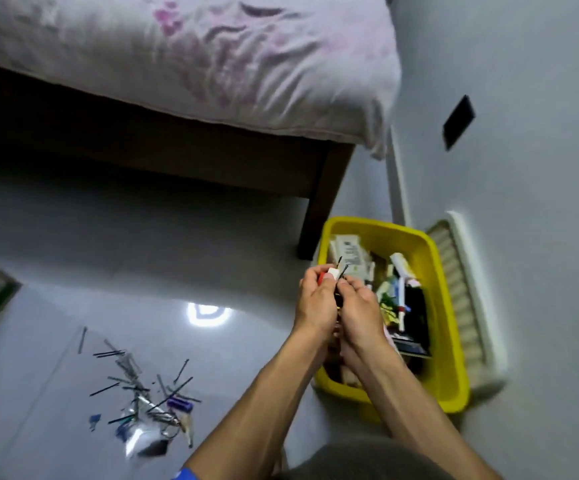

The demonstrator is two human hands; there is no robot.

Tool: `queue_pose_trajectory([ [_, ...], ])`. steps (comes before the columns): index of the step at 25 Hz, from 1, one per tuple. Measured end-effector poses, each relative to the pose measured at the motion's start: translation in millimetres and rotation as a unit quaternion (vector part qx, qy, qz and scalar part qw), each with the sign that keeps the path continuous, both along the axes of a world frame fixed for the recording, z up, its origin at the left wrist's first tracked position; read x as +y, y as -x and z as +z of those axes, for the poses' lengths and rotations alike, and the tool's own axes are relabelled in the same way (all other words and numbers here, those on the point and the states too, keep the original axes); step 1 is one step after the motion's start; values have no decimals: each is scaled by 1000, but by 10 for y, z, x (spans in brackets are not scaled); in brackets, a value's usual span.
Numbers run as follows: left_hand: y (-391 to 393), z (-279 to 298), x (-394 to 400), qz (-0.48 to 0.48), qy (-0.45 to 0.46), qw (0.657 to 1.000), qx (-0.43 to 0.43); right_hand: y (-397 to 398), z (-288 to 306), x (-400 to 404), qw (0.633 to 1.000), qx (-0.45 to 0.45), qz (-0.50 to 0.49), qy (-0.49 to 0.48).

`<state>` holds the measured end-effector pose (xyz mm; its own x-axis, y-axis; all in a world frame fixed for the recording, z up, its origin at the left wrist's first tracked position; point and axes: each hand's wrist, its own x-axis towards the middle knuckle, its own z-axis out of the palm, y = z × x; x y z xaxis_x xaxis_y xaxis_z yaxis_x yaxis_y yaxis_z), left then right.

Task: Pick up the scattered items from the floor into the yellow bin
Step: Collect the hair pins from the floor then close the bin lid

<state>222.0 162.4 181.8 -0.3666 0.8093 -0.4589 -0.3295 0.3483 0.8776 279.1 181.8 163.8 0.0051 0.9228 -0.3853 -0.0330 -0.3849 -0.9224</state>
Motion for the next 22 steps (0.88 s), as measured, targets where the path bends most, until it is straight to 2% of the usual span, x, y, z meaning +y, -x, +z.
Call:
queue_pose_trajectory([
  [5,-466,-19,244,-75,54,992,-90,-743,86,172,986,63,-99,118],
  [10,-334,-115,221,-48,55,991,-112,-786,114,219,986,92,-55,126],
  [16,351,-2,-105,30,12,994,-108,9,69,38,986,125,36,106],
  [18,698,-27,-271,56,19,995,-83,379,-56,-66,984,110,80,116],
  [22,1636,-442,-711,164,58,983,-49,1338,-419,-403,966,48,212,143],
])
